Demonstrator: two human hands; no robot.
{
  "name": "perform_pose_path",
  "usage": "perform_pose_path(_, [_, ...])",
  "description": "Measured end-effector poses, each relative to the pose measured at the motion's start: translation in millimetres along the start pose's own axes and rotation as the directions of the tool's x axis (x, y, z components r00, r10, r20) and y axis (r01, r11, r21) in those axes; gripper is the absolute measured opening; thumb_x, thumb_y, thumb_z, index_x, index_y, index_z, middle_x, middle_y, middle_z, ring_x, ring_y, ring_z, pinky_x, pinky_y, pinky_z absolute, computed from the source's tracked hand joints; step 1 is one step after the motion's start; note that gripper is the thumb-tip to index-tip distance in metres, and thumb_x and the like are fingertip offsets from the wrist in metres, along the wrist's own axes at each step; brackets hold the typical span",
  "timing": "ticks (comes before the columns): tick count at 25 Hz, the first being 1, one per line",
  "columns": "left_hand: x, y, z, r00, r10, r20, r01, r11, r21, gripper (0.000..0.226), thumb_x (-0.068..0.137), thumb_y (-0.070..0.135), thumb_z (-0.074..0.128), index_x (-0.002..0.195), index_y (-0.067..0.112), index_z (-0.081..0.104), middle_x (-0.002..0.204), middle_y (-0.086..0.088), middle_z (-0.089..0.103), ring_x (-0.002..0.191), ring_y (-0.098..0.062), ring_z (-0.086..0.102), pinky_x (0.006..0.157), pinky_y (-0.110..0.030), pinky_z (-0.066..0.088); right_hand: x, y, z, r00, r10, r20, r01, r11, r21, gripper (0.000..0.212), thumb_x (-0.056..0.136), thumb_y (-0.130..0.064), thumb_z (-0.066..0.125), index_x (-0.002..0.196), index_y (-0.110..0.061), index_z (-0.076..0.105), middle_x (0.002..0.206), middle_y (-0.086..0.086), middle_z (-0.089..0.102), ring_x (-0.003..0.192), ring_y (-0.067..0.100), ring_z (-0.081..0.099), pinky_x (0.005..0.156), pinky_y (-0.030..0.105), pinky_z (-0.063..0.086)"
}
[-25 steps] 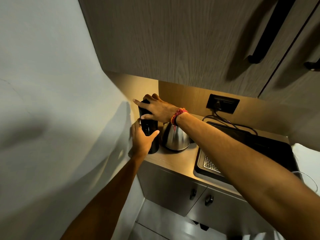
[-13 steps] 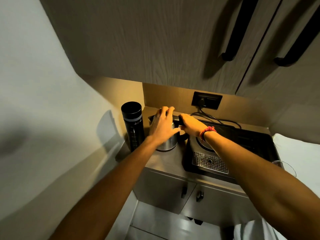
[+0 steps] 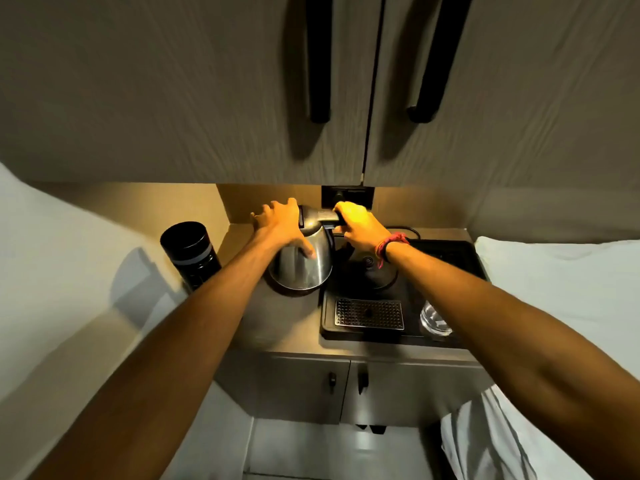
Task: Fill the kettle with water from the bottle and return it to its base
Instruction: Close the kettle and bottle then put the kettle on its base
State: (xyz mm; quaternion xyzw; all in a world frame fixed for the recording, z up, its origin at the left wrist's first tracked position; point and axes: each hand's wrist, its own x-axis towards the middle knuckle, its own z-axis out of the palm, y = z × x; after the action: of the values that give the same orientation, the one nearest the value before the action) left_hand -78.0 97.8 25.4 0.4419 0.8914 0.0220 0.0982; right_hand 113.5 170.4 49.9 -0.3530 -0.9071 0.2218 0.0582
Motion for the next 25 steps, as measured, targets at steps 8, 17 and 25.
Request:
perform_pose_path(8, [9.0,102.1,17.9,0.988,0.151,-0.039,-0.152,0.988,-0.01,0.107,0.052,0.064,0.091,0.133,0.011,0.046,0.132,-0.02,0.057,0.129,-0.04,0.051,0.109,-0.055,0.039,40.6,107.9,-1.1,0.985,0.029,-0.169,-0.025,0.999,0.025,0.027,0.086,-0.007,0.061,0.113,-0.007,0.057,0.117,0.015,0.06,0.105,0.032,0.06,0.084,0.033,0.045])
perform_pose_path(17, [28.1,135.8,26.2,0.976,0.217,0.012,-0.217,0.976,-0.019,0.112,0.053,0.064,0.09,0.143,0.018,0.043,0.135,-0.015,0.055,0.131,-0.037,0.048,0.114,-0.056,0.034,40.7,156.9,-0.6,0.987,0.062,-0.148,-0.039,0.988,0.151,0.024,0.09,-0.005,0.059,0.114,-0.005,0.058,0.115,0.018,0.058,0.1,0.031,0.059,0.08,0.034,0.047])
perform_pose_path(25, [21.9,115.7,45.5,0.953,0.272,-0.131,-0.276,0.961,-0.012,0.118,0.06,0.076,0.078,0.146,0.008,0.036,0.145,-0.012,0.053,0.14,-0.033,0.045,0.119,-0.063,0.015,25.3,162.3,15.0,0.962,0.151,-0.228,-0.153,0.988,0.009,0.064,0.098,-0.035,0.049,0.152,-0.011,0.025,0.155,0.011,0.038,0.141,0.029,0.041,0.109,0.041,0.043])
